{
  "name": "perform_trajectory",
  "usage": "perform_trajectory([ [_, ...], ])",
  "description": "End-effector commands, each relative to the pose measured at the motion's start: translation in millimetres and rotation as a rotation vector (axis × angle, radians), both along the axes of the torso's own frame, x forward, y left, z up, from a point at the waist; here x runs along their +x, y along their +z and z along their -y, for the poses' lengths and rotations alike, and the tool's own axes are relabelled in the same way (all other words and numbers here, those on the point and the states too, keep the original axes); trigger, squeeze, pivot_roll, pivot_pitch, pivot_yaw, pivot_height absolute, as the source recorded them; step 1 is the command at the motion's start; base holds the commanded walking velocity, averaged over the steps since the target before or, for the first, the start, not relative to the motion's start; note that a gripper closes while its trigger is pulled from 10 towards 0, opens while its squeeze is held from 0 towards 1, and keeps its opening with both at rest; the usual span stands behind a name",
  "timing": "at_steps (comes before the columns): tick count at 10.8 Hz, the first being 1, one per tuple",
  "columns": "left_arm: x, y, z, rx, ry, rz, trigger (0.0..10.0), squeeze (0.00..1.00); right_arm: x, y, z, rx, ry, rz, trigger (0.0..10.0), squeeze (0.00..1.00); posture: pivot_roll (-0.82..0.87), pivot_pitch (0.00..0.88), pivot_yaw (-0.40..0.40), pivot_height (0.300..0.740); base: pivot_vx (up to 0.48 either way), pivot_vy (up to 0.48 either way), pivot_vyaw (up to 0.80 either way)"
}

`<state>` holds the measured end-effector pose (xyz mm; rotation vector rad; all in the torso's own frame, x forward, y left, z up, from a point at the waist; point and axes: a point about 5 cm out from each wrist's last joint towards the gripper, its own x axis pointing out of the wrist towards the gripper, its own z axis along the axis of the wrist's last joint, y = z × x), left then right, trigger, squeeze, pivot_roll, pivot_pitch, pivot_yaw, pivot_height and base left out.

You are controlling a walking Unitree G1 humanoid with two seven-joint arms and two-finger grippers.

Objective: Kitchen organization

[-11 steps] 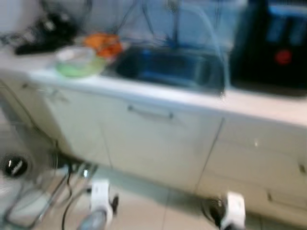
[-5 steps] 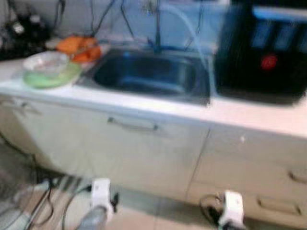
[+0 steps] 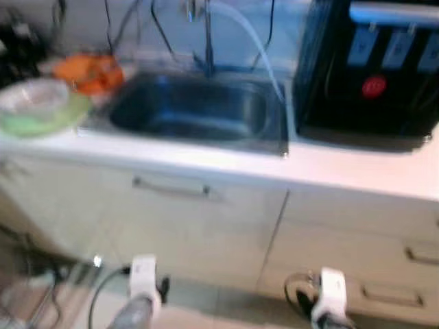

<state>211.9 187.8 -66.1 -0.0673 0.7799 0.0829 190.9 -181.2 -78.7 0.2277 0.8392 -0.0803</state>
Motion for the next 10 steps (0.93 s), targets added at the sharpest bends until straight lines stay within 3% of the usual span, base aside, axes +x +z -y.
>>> perform_trajectory([
  [1,-0.1,1,-7.7,0.018,0.014,0.001,10.0,0.00,3.9,1,-7.0,0.011,0.002,0.008,10.0,0.00,0.16,0.000,-0.003,0.740,0.000,0.000,0.00],
  [4,-2.2,0,-5.8,0.029,-0.001,0.006,10.0,0.00,3.6,2,-1.0,-0.009,-0.011,0.012,10.0,0.00,0.16,0.000,-0.004,0.740,0.000,0.000,0.00],
  [6,-1.5,5,-10.5,0.094,-0.020,0.085,10.0,0.00,2.1,5,13.5,-0.109,0.047,0.051,10.0,0.00,0.15,0.009,-0.004,0.740,0.000,0.000,0.00],
  [8,-5.7,8,-25.7,0.158,0.010,0.135,10.0,0.00,4.4,14,45.0,-0.289,0.044,0.100,10.0,0.00,0.15,0.014,-0.002,0.740,0.000,0.000,0.00],
  [10,-3.7,15,-37.9,0.191,0.006,0.182,10.0,0.00,19.9,30,62.5,-0.324,0.011,0.191,10.0,0.00,0.16,0.019,-0.004,0.740,0.000,0.000,0.00],
])
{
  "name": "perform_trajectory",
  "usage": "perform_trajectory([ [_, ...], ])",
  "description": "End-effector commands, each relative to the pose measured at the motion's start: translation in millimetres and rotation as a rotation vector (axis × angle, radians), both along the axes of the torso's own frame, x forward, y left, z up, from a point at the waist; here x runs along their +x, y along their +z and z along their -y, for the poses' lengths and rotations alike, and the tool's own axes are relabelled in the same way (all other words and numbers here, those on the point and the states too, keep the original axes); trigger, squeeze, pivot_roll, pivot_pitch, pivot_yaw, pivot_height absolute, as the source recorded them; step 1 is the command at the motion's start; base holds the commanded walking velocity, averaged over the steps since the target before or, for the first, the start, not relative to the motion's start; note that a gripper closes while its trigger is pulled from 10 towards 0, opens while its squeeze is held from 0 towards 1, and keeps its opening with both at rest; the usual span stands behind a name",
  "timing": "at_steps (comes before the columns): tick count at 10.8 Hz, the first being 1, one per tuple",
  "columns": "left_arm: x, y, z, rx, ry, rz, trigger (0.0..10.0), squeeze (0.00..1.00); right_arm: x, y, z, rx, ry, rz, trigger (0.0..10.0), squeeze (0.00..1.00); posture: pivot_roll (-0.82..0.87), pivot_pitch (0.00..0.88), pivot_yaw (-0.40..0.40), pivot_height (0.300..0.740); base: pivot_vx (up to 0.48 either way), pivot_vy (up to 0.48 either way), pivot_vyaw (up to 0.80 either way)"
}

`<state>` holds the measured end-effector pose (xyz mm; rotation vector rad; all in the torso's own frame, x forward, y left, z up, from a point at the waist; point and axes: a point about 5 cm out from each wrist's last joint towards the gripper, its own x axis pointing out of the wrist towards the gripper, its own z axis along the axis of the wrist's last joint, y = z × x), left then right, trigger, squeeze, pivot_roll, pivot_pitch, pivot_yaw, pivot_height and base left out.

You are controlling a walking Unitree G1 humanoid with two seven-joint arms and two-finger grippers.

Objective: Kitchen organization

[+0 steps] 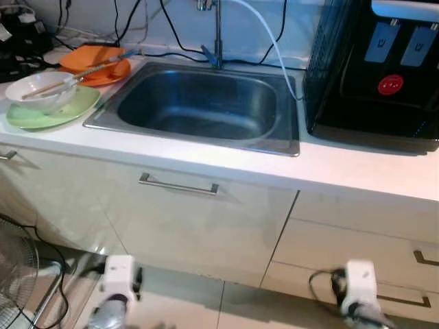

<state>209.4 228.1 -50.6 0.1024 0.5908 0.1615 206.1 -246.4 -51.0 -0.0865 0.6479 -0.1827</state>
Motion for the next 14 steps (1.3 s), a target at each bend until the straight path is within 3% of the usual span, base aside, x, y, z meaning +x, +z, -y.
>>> perform_trajectory([
  [1,1.6,3,3.6,0.011,-0.027,0.039,10.0,0.00,11.3,8,-8.3,0.029,0.046,0.078,10.0,0.00,0.16,0.022,-0.008,0.740,0.000,0.000,0.00],
  [2,3.8,6,6.0,0.017,-0.047,0.080,10.0,0.00,15.6,13,-11.6,0.054,0.050,0.145,10.0,0.00,0.16,0.024,-0.007,0.740,0.000,0.000,0.00],
  [5,4.7,27,1.0,0.062,-0.037,0.285,10.0,0.00,-3.4,14,-12.6,0.046,0.046,0.264,10.0,0.00,0.15,0.045,-0.006,0.740,0.000,0.000,0.00],
  [7,10.7,58,-2.4,0.152,-0.098,0.457,10.0,0.00,-6.6,33,4.6,-0.027,0.024,0.402,10.0,0.00,0.14,0.056,-0.005,0.740,0.000,0.000,0.00],
  [8,12.7,66,-1.9,0.166,-0.115,0.493,10.0,0.00,-5.8,39,7.7,-0.039,0.024,0.436,10.0,0.00,0.14,0.056,-0.005,0.740,0.000,0.000,0.00],
  [11,13.3,105,0.9,0.205,-0.106,0.630,10.0,0.00,-6.4,79,3.9,-0.075,0.020,0.631,10.0,0.00,0.13,0.071,0.007,0.740,0.000,0.000,0.00],
  [13,11.6,114,-1.4,0.230,-0.103,0.645,10.0,0.00,-8.4,94,2.3,-0.093,0.021,0.675,10.0,0.00,0.12,0.074,0.008,0.740,0.000,0.000,0.00],
  [14,14.6,127,-4.6,0.249,-0.084,0.681,10.0,0.00,-0.4,121,1.2,-0.101,0.023,0.758,10.0,0.00,0.12,0.073,0.006,0.740,0.000,0.000,0.00],
])
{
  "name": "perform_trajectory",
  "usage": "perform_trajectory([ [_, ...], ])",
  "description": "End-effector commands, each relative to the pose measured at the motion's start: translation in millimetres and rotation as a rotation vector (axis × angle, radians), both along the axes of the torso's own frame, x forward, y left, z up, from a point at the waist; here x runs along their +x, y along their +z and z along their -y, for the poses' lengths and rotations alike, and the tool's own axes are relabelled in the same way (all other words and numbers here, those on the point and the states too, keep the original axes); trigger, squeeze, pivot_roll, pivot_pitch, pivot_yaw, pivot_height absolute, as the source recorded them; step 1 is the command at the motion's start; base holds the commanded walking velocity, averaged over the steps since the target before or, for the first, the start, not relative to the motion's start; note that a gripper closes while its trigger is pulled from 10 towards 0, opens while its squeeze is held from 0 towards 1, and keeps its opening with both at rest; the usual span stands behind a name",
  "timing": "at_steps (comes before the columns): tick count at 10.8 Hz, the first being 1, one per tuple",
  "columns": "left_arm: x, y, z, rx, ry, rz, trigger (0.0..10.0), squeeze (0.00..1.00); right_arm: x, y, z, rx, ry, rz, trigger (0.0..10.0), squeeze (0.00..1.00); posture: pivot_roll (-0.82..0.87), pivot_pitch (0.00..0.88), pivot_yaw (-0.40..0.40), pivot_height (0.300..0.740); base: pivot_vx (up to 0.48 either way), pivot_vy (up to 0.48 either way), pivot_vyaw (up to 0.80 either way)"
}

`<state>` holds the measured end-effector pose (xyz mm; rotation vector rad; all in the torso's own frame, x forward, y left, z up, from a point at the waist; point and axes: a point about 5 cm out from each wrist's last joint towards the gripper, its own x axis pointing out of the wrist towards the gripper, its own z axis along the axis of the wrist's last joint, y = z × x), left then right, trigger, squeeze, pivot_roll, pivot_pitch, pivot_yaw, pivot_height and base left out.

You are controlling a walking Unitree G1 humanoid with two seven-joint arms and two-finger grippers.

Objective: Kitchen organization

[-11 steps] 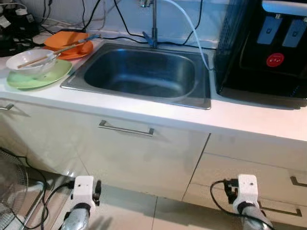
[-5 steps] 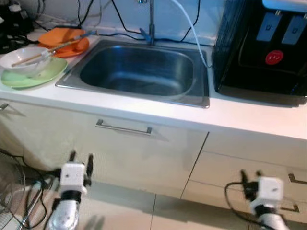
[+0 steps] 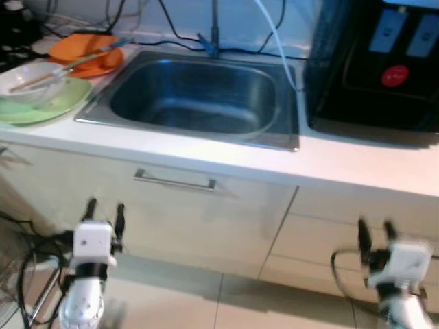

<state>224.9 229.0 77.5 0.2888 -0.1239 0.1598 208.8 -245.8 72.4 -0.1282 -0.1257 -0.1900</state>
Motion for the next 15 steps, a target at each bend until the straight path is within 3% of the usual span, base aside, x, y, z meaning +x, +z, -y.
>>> perform_trajectory([
  [1,8.7,20,-2.0,0.024,0.010,0.064,10.0,0.00,13.1,28,2.0,-0.016,0.005,0.082,10.0,0.00,0.13,0.070,0.003,0.740,0.000,0.000,0.00],
  [4,25.7,58,4.1,0.043,-0.012,0.174,10.0,0.00,34.2,77,0.4,-0.025,0.021,0.205,10.0,0.00,0.13,0.053,-0.007,0.740,0.000,0.000,0.00],
  [5,44.2,73,12.7,0.034,-0.050,0.209,10.0,0.00,55.4,81,-14.2,-0.003,0.064,0.198,10.0,0.00,0.14,0.034,-0.016,0.740,0.000,0.000,0.00],
  [7,65.1,78,32.1,-0.022,-0.107,0.212,10.0,0.00,81.9,77,-43.6,0.076,0.140,0.172,10.0,0.00,0.15,0.023,-0.019,0.740,0.000,0.000,0.00],
  [9,91.3,86,68.4,-0.082,-0.226,0.217,10.0,0.00,113.9,77,-83.4,0.133,0.232,0.118,10.0,0.00,0.16,0.000,-0.025,0.740,0.000,0.000,0.00],
  [10,105.9,93,84.8,-0.093,-0.261,0.210,10.0,0.00,123.0,80,-104.7,0.163,0.297,0.122,10.0,0.00,0.17,0.000,-0.033,0.740,0.000,0.000,0.00],
  [12,117.2,98,101.0,-0.109,-0.307,0.208,10.0,0.00,131.9,84,-126.2,0.183,0.339,0.137,10.0,0.00,0.17,0.000,-0.025,0.740,0.000,-0.146,0.00],
  [13,118.4,98,103.9,-0.108,-0.321,0.204,10.0,0.00,134.5,85,-128.4,0.190,0.341,0.139,10.0,0.00,0.16,0.000,-0.023,0.740,0.000,0.412,0.00],
  [15,118.7,93,101.3,-0.109,-0.318,0.197,10.0,0.00,135.8,81,-115.6,0.188,0.307,0.133,10.0,0.00,0.16,0.000,-0.019,0.740,0.000,0.458,-0.80],
])
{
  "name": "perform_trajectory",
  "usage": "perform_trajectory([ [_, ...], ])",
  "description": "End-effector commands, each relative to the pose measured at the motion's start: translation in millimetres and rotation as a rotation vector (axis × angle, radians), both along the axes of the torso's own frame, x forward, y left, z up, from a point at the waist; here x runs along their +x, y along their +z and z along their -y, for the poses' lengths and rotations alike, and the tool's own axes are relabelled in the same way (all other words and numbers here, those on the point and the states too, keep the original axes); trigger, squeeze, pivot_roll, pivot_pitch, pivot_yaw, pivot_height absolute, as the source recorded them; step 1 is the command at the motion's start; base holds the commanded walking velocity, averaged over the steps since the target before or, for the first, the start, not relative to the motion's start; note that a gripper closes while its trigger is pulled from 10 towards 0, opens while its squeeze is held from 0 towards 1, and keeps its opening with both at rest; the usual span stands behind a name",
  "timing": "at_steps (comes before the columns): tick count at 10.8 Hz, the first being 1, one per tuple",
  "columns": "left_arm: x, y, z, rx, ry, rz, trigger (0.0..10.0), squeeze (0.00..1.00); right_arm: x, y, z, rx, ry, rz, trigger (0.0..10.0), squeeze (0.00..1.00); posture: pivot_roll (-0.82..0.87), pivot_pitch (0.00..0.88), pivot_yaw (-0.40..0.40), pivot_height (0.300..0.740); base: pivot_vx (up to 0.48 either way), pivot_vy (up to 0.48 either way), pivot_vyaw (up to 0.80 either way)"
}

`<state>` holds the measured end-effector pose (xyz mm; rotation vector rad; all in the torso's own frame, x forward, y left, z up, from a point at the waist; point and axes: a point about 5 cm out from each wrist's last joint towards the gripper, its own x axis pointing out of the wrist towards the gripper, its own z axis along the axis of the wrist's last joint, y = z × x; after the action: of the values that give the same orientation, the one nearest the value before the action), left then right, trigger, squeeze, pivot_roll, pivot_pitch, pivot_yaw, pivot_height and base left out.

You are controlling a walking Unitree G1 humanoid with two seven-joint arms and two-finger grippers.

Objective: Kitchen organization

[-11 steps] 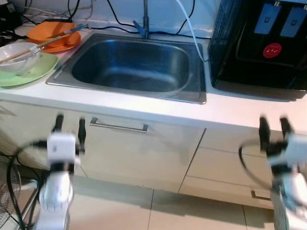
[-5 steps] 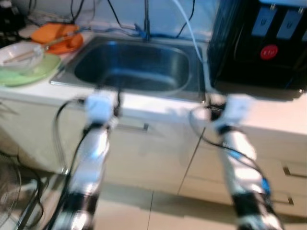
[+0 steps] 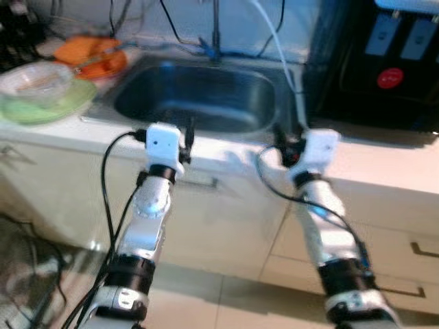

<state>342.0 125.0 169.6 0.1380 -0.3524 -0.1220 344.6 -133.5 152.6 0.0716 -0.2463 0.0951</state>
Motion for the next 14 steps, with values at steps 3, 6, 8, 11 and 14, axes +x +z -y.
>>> perform_trajectory([
  [3,1.8,-2,-3.8,-0.001,0.002,-0.004,10.0,0.00,0.3,2,3.0,0.012,-0.027,0.030,10.0,0.00,0.16,0.000,-0.019,0.740,0.000,0.217,0.00],
  [6,2.3,-1,-7.6,-0.006,0.012,-0.003,10.0,0.00,1.2,-2,3.9,0.033,-0.027,0.010,10.0,0.00,0.16,0.000,-0.019,0.740,0.000,0.304,0.00],
  [8,1.8,-4,-11.3,-0.008,0.021,-0.017,10.0,0.00,0.8,-5,3.0,0.031,-0.027,-0.004,10.0,0.00,0.17,0.003,-0.018,0.740,0.000,0.000,-0.60],
  [11,1.3,-5,-14.4,0.005,0.036,-0.026,10.0,0.00,1.5,-6,2.3,0.029,-0.026,-0.004,10.0,0.00,0.18,0.018,-0.020,0.740,0.000,0.000,0.00],
  [14,1.0,-6,-11.8,-0.008,0.034,-0.037,10.0,0.00,1.3,-6,1.2,0.031,-0.022,-0.002,10.0,0.00,0.18,0.020,-0.019,0.740,0.000,0.000,0.00],
])
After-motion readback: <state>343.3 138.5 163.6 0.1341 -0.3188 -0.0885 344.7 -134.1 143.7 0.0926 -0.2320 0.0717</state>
